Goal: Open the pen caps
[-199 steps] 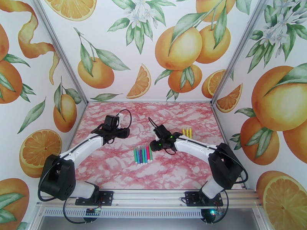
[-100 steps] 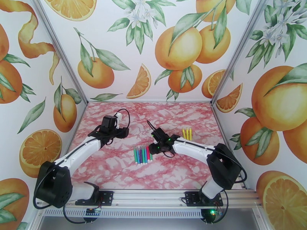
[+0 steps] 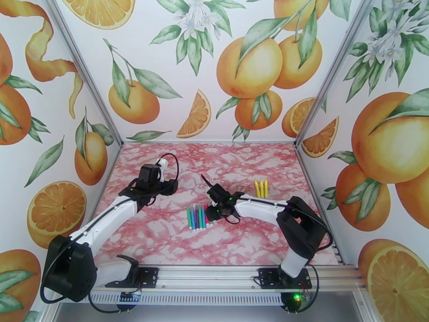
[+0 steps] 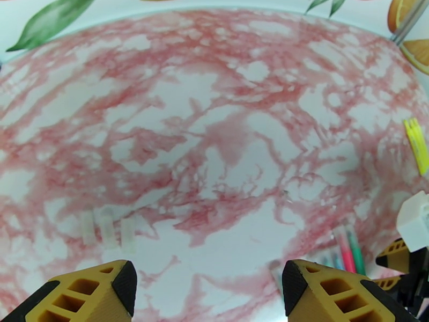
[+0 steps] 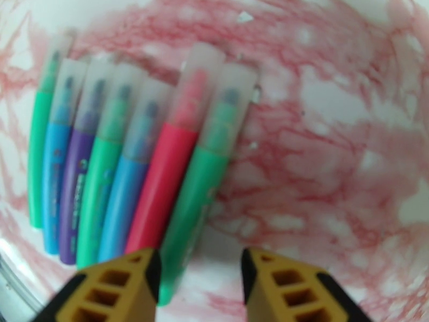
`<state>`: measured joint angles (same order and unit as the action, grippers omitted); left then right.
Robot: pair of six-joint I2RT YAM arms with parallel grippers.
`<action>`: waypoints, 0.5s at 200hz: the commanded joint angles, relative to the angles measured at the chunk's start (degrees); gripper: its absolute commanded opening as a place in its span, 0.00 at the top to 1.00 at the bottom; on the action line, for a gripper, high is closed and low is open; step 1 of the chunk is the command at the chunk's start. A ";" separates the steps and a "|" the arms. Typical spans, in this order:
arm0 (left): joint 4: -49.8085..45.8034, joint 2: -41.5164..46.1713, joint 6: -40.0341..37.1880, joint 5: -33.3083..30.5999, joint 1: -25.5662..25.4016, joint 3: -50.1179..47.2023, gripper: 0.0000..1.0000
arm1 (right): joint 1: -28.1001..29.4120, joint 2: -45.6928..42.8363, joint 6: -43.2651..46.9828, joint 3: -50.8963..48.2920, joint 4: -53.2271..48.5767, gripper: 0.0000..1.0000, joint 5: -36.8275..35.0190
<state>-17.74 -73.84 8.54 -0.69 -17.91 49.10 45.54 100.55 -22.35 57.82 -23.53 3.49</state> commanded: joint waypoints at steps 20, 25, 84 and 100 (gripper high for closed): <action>1.99 1.77 0.23 -0.87 0.18 -1.54 0.25 | 0.61 2.23 -0.94 0.29 1.69 0.55 0.67; 2.00 1.77 0.22 -0.89 0.19 -1.49 0.24 | 0.61 2.40 -1.02 0.41 1.51 0.55 0.44; 1.83 1.51 0.05 -0.81 0.17 -1.46 0.24 | 0.67 3.40 -1.28 1.87 -0.99 0.57 -2.46; 1.78 1.59 0.08 -0.82 0.16 -1.59 0.24 | 0.61 3.51 -1.29 2.21 -1.81 0.57 -3.51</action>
<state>-17.65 -73.58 8.60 -1.50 -17.91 48.18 45.78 102.45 -22.96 58.54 -23.79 2.96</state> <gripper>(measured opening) 0.757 0.433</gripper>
